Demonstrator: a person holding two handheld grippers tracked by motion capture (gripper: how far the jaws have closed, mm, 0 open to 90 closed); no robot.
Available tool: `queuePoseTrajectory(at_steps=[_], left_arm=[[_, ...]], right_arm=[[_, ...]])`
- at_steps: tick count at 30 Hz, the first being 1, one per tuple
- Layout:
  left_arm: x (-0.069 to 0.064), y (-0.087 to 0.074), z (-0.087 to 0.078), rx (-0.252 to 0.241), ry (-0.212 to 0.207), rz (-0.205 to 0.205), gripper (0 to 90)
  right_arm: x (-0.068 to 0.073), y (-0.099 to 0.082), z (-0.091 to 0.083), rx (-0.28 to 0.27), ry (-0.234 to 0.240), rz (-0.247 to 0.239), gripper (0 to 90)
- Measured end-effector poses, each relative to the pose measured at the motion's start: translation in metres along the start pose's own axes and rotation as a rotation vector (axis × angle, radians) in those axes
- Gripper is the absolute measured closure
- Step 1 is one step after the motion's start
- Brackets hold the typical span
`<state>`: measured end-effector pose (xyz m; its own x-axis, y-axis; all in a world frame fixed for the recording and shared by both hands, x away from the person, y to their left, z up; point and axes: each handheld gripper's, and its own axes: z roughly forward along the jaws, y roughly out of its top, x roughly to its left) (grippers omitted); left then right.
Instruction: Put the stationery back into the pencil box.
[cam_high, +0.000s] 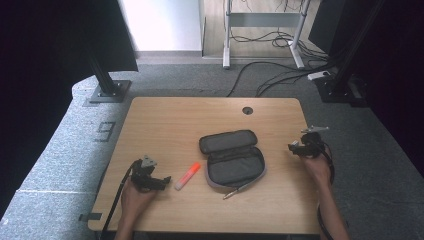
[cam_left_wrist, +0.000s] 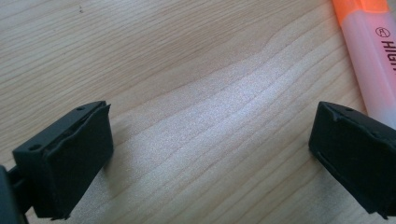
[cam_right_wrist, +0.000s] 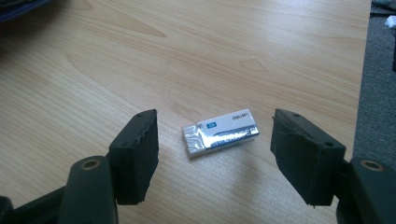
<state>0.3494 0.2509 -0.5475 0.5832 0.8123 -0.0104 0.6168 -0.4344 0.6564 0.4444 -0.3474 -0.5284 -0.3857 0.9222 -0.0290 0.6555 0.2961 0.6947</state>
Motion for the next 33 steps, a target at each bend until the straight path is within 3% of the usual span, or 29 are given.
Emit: queuePoseTrajectory(at_steps=[7, 13, 17, 25, 33], left_arm=[[0.000, 0.000, 0.000, 0.000, 0.000, 0.000, 0.0], [0.000, 0.000, 0.000, 0.000, 0.000, 0.000, 0.0], [0.000, 0.000, 0.000, 0.000, -0.001, 0.000, 0.0], [0.000, 0.000, 0.000, 0.000, 0.001, 0.000, 0.0], [0.000, 0.000, 0.000, 0.000, 0.000, 0.000, 0.0]], right_arm=[[-0.004, -0.001, 0.009, 0.016, -0.006, 0.014, 31.8], [-0.007, -0.004, 0.015, 0.027, 0.014, 0.024, 37.2], [-0.008, -0.005, 0.015, 0.016, 0.030, 0.039, 44.3], [-0.005, -0.003, 0.014, 0.037, 0.010, 0.048, 44.9], [-0.001, 0.000, 0.002, 0.012, 0.029, 0.031, 44.9]])
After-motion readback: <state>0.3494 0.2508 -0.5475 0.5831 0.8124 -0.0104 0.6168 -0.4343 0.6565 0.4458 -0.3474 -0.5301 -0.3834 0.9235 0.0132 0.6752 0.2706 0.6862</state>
